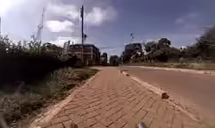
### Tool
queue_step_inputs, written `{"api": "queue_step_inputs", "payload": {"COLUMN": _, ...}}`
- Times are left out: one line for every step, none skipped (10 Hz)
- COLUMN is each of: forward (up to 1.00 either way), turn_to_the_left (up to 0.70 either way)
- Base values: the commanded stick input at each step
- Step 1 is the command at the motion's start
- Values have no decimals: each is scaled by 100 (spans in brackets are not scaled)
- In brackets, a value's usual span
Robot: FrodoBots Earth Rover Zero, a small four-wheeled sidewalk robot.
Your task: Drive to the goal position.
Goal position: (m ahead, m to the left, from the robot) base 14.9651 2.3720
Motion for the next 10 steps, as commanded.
{"api": "queue_step_inputs", "payload": {"forward": 100, "turn_to_the_left": 0}}
{"api": "queue_step_inputs", "payload": {"forward": 100, "turn_to_the_left": 0}}
{"api": "queue_step_inputs", "payload": {"forward": 100, "turn_to_the_left": 0}}
{"api": "queue_step_inputs", "payload": {"forward": 100, "turn_to_the_left": 0}}
{"api": "queue_step_inputs", "payload": {"forward": 100, "turn_to_the_left": 0}}
{"api": "queue_step_inputs", "payload": {"forward": 98, "turn_to_the_left": 0}}
{"api": "queue_step_inputs", "payload": {"forward": 96, "turn_to_the_left": 0}}
{"api": "queue_step_inputs", "payload": {"forward": 97, "turn_to_the_left": 0}}
{"api": "queue_step_inputs", "payload": {"forward": 97, "turn_to_the_left": 0}}
{"api": "queue_step_inputs", "payload": {"forward": 99, "turn_to_the_left": 0}}
